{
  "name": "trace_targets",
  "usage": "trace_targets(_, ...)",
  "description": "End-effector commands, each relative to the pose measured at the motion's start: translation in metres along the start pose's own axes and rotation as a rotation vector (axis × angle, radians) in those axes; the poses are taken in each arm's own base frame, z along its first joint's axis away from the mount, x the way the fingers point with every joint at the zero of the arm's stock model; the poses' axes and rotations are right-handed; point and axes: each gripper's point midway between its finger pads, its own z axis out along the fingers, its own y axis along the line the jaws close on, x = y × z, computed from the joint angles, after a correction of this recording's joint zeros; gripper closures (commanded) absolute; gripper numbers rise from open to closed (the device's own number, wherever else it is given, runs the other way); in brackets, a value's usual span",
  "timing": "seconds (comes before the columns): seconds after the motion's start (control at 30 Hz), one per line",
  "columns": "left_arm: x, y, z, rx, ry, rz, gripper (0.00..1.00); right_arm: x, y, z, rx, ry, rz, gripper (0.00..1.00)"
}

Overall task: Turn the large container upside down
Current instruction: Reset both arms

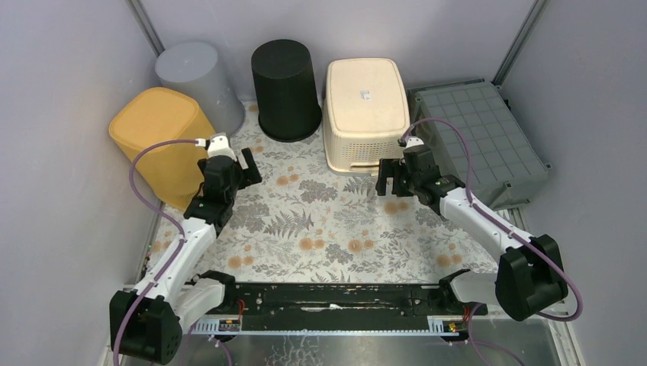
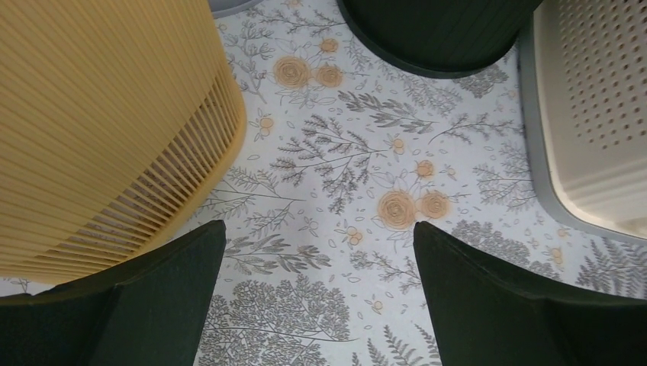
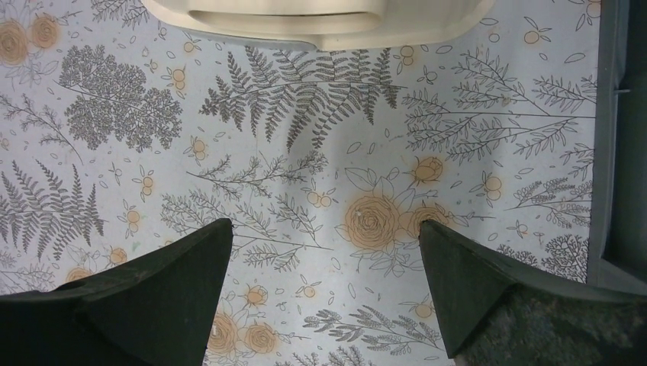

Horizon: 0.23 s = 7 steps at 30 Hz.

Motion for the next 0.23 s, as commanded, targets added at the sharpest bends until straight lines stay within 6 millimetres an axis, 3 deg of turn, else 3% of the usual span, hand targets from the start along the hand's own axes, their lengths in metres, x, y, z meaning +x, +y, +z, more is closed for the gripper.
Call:
trace_targets(0.0, -0.0195, 0.0037, 0.0073, -0.002, -0.12, 0.027, 0.0, -0.0275, 0.0097, 0.0015, -0.033, -0.075, 0.007, 0.01)
trace_targets(0.2, -0.0169, 0.0134, 0.0088, -0.031, -0.182, 0.047, 0.0, -0.0361, 0.0088, -0.0026, -0.03, -0.11, -0.017, 0.01)
